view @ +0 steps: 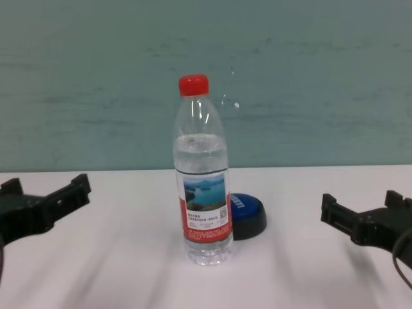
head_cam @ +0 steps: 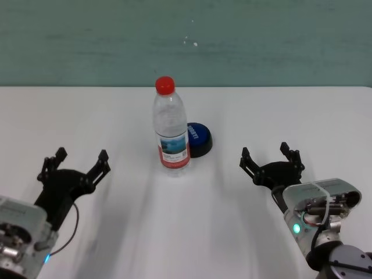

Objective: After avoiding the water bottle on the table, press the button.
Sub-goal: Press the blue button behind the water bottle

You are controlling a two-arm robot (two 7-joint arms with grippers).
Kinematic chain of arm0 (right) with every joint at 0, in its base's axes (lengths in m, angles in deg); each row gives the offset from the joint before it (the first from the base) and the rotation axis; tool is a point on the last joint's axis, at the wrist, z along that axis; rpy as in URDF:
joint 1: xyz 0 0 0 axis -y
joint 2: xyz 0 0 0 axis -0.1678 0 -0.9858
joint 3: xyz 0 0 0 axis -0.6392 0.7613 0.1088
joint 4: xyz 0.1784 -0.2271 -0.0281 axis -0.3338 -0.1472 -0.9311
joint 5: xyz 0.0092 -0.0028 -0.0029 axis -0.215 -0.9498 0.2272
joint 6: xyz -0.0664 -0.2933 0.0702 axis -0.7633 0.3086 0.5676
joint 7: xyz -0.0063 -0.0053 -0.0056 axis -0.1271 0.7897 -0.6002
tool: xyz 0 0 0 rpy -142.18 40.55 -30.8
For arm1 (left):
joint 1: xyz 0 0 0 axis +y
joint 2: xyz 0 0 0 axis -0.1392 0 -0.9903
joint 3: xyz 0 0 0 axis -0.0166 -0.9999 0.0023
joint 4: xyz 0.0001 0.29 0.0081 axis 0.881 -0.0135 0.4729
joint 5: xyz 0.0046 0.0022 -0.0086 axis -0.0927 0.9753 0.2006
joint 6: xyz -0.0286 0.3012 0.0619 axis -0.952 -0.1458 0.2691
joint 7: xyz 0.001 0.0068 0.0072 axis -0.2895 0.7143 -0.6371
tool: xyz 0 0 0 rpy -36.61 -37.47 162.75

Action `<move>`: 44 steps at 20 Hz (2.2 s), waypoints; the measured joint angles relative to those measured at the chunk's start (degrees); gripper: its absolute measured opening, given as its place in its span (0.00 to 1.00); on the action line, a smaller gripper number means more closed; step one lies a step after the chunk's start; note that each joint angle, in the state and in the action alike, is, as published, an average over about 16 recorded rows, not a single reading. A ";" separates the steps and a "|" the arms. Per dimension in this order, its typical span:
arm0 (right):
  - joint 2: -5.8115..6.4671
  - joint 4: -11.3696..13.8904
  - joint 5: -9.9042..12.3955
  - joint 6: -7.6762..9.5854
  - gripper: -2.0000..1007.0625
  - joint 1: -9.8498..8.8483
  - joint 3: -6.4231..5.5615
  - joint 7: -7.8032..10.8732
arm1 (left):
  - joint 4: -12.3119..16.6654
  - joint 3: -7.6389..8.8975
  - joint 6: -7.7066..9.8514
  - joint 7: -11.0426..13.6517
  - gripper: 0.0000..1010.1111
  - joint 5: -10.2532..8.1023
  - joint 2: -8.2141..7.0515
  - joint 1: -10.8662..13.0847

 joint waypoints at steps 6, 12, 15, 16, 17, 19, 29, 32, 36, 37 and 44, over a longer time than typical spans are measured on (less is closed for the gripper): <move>0.00 0.00 0.00 0.00 1.00 0.00 0.00 0.00 | 2.91 0.96 -0.79 2.36 0.99 0.12 -0.81 3.73; 0.00 0.00 0.00 0.00 1.00 0.00 0.00 0.00 | 3.08 0.56 -2.17 5.38 0.99 0.99 -2.31 4.90; 0.00 0.00 0.00 0.00 1.00 0.00 0.00 0.00 | 2.16 -0.14 -2.95 6.94 0.99 1.69 -3.31 4.39; 0.00 0.00 0.00 0.00 1.00 0.00 0.00 0.00 | 1.78 -0.41 -3.21 7.43 0.99 1.93 -3.66 4.12; 0.00 0.00 0.00 0.00 1.00 0.00 0.00 0.00 | 1.36 -0.70 -3.48 7.91 0.99 2.17 -4.00 3.81; 0.00 0.00 0.00 0.00 1.00 0.00 0.00 0.00 | 0.45 -1.35 -4.10 8.79 0.99 2.67 -4.68 3.10; 0.00 0.00 0.00 0.00 1.00 0.00 0.00 0.00 | -3.53 -4.26 -7.47 11.39 0.99 3.72 -6.78 -0.61; 0.00 0.00 0.00 0.00 1.00 0.00 0.00 0.00 | -4.01 -4.79 -8.03 11.64 0.99 3.59 -6.96 -1.19; 0.00 0.00 0.00 0.00 1.00 0.00 0.00 0.00 | -4.32 -5.17 -8.40 11.80 0.99 3.26 -7.03 -1.59; 0.00 0.00 0.00 0.00 1.00 0.00 0.00 0.00 | -4.35 -5.21 -8.38 11.81 0.99 3.16 -7.02 -1.64; 0.00 0.00 0.00 0.00 1.00 0.00 0.00 0.00 | -4.36 -5.30 -8.12 11.74 0.99 2.77 -6.92 -1.64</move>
